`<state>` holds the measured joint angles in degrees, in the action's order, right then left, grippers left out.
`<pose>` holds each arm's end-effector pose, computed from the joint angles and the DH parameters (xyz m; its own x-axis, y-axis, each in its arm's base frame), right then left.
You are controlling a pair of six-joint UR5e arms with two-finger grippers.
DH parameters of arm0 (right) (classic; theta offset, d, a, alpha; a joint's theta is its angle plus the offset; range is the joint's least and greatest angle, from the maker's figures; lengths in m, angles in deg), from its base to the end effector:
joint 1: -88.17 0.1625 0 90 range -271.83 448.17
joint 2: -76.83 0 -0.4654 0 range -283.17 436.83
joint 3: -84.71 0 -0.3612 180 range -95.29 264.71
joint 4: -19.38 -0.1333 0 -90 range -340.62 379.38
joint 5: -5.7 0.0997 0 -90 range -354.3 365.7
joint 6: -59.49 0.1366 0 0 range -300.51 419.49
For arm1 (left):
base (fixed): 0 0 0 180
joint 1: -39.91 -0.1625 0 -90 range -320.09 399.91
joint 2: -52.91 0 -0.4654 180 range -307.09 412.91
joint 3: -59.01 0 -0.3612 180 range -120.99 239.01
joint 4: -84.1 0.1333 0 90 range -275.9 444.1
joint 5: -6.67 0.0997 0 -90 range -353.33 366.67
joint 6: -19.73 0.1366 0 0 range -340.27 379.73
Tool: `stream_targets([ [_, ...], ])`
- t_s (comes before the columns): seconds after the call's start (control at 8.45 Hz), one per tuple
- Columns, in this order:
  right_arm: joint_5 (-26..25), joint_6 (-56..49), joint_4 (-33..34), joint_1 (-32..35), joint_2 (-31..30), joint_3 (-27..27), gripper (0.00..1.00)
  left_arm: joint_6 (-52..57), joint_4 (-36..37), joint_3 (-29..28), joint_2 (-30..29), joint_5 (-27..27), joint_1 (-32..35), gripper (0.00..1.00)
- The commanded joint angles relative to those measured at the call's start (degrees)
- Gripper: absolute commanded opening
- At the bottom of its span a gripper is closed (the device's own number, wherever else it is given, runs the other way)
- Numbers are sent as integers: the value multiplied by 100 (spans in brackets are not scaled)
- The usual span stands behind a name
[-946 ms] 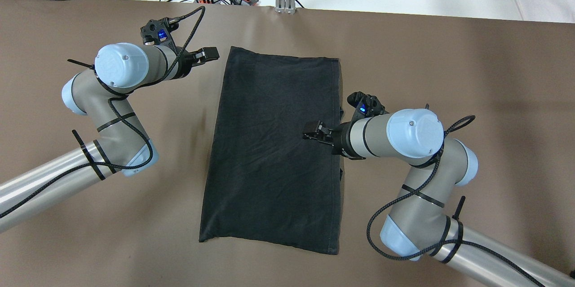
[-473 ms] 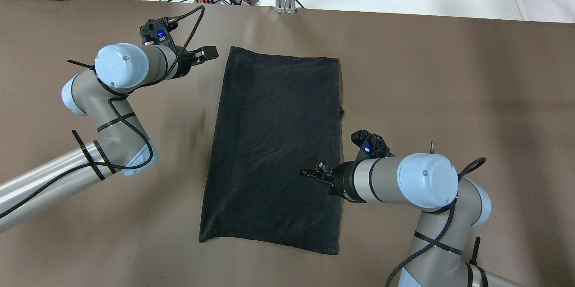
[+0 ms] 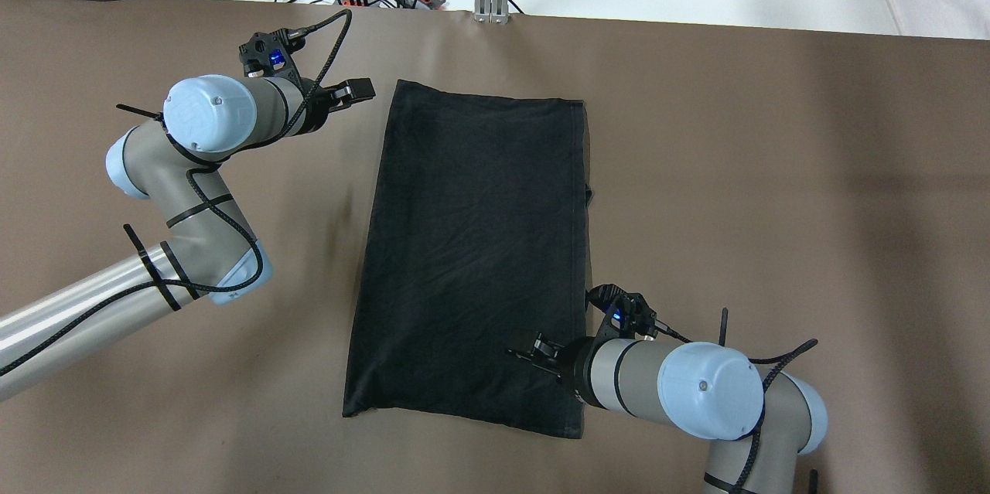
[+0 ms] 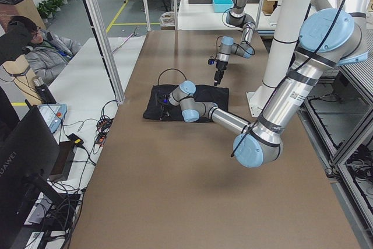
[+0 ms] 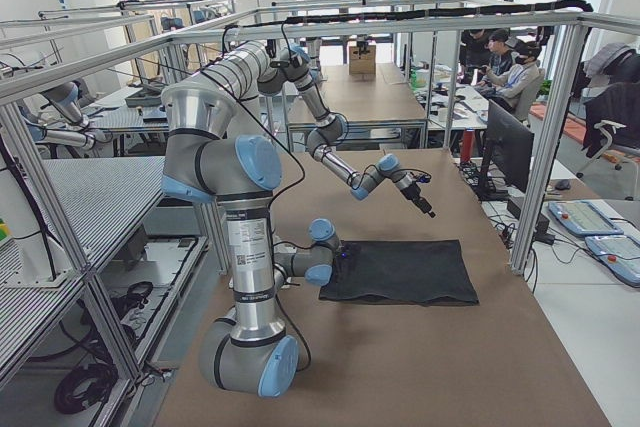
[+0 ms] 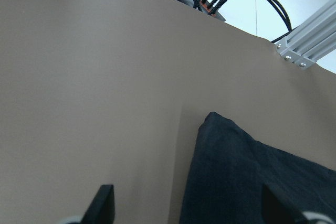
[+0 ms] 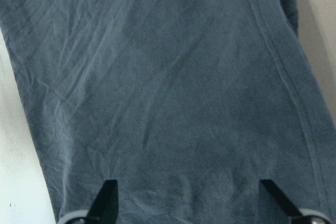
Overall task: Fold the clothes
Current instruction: 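Slide the right gripper along the long edge toward the robot, then grasp the bundle's near corner with the right gripper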
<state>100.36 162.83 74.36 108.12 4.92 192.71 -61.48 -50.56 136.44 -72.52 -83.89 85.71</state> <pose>-0.5199 -0.3187 0.3419 0.2343 0.3297 0.9145 -0.3308 0.9116 -0.2439 0.4401 -0.6418 0.3615 0.3720 -0.1634 -0.9137 0.6615 0.7372 0.1375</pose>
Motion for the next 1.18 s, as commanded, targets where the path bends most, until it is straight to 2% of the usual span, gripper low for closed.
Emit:
stream_targets([
  [0.0, -123, 19, 22, -114, -34, -225, 94, 8, 1, -9, 0, 3, 0, 100],
  [0.47, -132, 28, 22, -185, 18, -446, 94, 8, 1, 0, 44, 3, 0, 100],
  [0.71, -403, 11, 22, -368, 27, -534, 94, 8, 1, 0, 36, 3, 0, 100],
  [1.06, -440, 19, 30, -378, 159, -674, 94, 17, 1, -17, 27, -5, 0, 100],
])
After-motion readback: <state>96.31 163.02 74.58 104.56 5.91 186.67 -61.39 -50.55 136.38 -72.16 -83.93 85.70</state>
